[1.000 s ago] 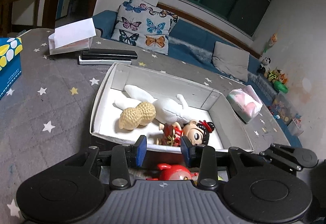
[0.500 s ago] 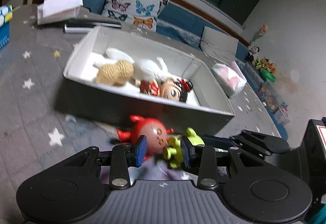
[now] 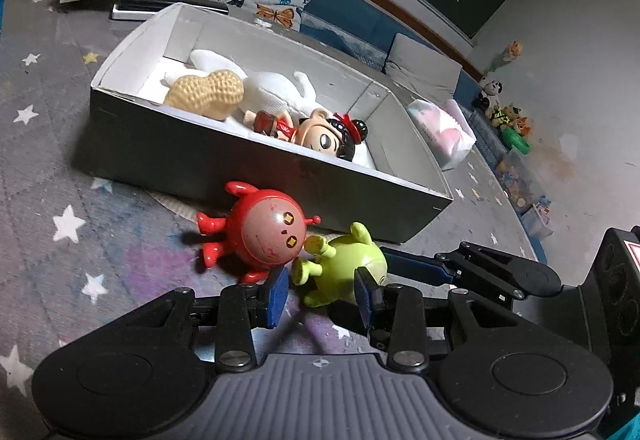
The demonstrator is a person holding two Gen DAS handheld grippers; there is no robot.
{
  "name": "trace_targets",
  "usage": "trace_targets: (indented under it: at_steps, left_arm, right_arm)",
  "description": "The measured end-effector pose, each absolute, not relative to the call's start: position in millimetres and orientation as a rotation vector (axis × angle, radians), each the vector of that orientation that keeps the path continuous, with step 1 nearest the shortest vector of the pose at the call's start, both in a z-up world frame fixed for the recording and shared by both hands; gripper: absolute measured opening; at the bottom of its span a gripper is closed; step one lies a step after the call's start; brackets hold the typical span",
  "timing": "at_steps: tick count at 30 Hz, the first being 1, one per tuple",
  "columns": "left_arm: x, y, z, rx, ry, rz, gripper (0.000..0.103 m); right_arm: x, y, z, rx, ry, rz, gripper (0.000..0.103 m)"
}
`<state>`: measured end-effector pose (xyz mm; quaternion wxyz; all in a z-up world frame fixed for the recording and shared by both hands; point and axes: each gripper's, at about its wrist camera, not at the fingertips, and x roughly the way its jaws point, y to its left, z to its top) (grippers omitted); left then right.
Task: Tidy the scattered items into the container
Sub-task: 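Move both tools back down to the green alien figure, then grasp the green alien figure with both tools and lift it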
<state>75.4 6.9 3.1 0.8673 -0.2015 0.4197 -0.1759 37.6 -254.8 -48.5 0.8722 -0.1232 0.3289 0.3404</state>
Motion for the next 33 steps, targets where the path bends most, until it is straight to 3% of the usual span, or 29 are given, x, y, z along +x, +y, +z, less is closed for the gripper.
trace_targets:
  at_steps: [33]
  left_arm:
    - [71.9,13.8,3.6,-0.441,0.904,-0.407,0.038]
  right_arm:
    - [37.8,-256.0,-50.3,-0.224,0.701,0.736,0.054]
